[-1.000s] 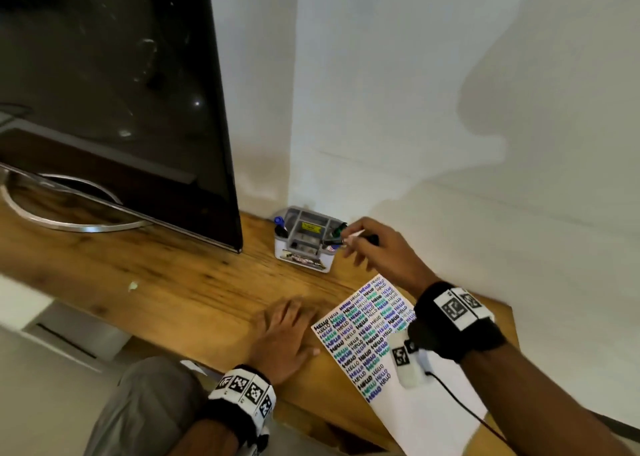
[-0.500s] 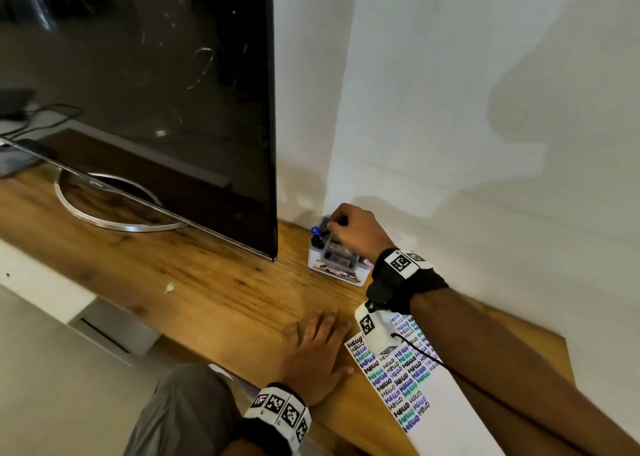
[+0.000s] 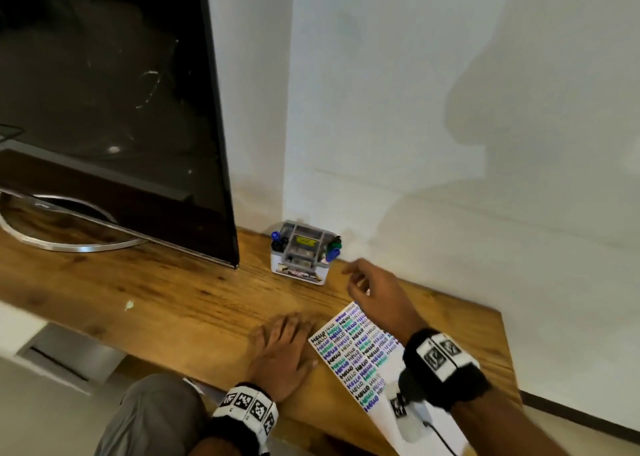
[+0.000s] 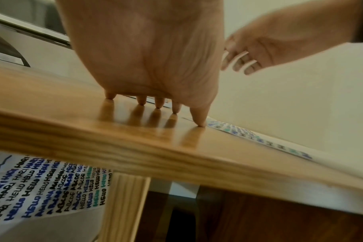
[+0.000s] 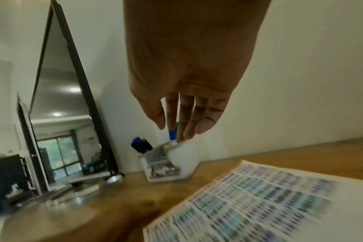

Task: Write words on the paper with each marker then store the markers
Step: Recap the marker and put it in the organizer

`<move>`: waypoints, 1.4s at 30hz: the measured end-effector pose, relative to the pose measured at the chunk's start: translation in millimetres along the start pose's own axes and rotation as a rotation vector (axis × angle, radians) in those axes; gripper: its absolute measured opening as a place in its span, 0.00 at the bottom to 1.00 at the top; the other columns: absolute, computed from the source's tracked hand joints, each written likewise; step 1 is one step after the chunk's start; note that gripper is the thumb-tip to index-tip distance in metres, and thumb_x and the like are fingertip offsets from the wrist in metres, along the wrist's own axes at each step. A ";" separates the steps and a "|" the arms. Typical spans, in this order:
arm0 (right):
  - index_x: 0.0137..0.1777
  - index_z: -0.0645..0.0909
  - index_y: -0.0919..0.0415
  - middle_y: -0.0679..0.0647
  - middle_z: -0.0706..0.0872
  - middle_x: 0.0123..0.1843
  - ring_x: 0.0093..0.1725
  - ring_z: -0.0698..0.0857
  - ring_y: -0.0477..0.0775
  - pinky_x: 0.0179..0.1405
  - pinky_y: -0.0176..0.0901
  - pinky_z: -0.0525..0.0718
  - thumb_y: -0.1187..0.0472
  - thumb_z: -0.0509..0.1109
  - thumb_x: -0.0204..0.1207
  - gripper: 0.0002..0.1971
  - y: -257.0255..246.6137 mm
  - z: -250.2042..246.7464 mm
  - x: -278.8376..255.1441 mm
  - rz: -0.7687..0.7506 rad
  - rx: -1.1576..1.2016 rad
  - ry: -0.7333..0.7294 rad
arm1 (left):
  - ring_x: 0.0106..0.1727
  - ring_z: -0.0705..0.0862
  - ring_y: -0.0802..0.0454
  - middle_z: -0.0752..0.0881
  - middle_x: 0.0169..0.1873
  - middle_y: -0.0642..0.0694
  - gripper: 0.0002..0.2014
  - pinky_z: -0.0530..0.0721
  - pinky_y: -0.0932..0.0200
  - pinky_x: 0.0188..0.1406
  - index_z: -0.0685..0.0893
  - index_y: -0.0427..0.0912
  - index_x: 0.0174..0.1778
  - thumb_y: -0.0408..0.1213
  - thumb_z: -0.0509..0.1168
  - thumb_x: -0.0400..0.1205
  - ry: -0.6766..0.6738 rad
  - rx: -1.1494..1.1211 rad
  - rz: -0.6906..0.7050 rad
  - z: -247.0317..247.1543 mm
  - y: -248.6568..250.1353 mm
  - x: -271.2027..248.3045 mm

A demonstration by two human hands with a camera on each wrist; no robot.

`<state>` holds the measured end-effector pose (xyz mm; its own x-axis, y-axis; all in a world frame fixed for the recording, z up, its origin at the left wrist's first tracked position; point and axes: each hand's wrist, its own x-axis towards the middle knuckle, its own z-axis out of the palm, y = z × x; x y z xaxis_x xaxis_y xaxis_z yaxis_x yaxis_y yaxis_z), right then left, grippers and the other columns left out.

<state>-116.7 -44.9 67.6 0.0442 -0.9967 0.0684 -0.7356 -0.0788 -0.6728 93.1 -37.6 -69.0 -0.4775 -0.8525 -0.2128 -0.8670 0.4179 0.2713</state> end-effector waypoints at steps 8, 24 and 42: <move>0.81 0.67 0.40 0.45 0.60 0.87 0.86 0.59 0.55 0.82 0.55 0.62 0.44 0.61 0.83 0.26 99.9 6.4 -157.3 0.271 -0.494 -0.326 | 0.87 0.52 0.45 0.50 0.87 0.52 0.35 0.52 0.36 0.83 0.47 0.53 0.87 0.55 0.53 0.86 0.045 0.014 0.057 1.6 20.1 -21.6; 0.89 0.49 0.42 0.51 0.43 0.92 0.89 0.49 0.63 0.86 0.63 0.54 0.33 0.61 0.81 0.40 104.3 7.5 -165.9 0.432 -0.506 -0.372 | 0.88 0.42 0.44 0.36 0.86 0.55 0.36 0.50 0.33 0.82 0.41 0.66 0.85 0.63 0.52 0.84 -0.270 0.234 0.242 -13.8 47.6 -24.9; 0.89 0.49 0.45 0.56 0.50 0.91 0.86 0.58 0.65 0.82 0.62 0.63 0.32 0.61 0.80 0.42 101.5 -19.9 -144.1 0.443 -0.490 -0.507 | 0.87 0.55 0.40 0.54 0.87 0.46 0.39 0.54 0.35 0.82 0.53 0.53 0.87 0.50 0.66 0.83 -0.389 0.297 0.388 -49.2 71.6 1.7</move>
